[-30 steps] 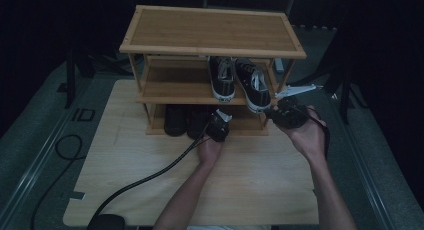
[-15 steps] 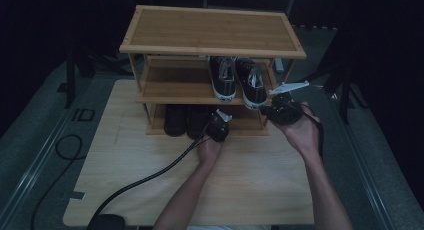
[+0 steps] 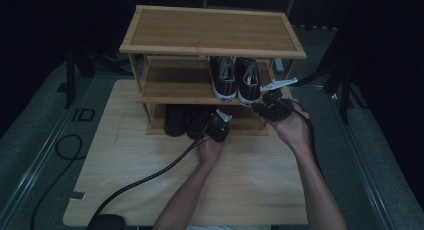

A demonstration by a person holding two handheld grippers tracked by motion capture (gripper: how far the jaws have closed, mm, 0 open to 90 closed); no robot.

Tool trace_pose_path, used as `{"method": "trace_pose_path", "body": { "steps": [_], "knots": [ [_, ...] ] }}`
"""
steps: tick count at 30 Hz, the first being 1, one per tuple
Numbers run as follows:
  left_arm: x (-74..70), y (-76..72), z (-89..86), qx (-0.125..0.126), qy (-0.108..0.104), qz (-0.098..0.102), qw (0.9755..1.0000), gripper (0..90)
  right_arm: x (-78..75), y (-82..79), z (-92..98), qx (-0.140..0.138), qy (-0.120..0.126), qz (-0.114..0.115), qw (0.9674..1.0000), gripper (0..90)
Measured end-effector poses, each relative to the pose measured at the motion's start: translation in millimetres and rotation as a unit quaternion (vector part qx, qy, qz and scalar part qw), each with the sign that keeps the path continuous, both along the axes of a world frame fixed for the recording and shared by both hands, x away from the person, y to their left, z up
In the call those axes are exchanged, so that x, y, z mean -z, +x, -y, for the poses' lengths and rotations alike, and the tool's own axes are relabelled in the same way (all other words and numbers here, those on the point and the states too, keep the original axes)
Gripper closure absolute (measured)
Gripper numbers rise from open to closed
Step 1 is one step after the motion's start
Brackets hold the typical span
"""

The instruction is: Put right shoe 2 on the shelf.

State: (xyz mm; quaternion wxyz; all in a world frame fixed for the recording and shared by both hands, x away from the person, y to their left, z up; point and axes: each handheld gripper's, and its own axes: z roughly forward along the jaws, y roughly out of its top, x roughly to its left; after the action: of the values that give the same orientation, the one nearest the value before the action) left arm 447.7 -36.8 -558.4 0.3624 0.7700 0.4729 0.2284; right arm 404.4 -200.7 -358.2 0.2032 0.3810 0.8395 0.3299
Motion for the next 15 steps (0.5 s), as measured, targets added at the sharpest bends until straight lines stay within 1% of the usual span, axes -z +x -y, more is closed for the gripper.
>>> {"method": "trace_pose_path", "body": {
  "steps": [4, 7, 9, 10, 15],
  "knots": [
    [0.0, 0.0, 0.0, 0.000, 0.000, 0.000, 1.0000, 89.0, -0.6, 4.1, -4.9, -0.004, 0.000, -0.001, 1.0000, 90.0],
    [0.0, 0.0, -0.1, 0.000, 0.000, 0.000, 1.0000, 89.1, -0.5, 8.0, -6.2, -0.002, -0.002, -0.004, 1.0000, 90.0],
    [0.0, 0.0, 0.0, 0.000, 0.000, 0.000, 1.0000, 89.1, 0.0, 9.9, -7.4, 0.002, -0.005, -0.003, 1.0000, 90.0],
    [0.1, 0.2, 0.0, 0.003, -0.002, -0.001, 1.0000, 89.1, -0.1, 10.8, -7.8, 0.001, -0.002, -0.005, 1.0000, 90.0],
    [0.1, 0.2, 0.1, 0.003, -0.001, -0.001, 1.0000, 89.0, 0.3, 12.0, -8.0, 0.002, -0.006, -0.002, 1.0000, 90.0]
  ]
}}
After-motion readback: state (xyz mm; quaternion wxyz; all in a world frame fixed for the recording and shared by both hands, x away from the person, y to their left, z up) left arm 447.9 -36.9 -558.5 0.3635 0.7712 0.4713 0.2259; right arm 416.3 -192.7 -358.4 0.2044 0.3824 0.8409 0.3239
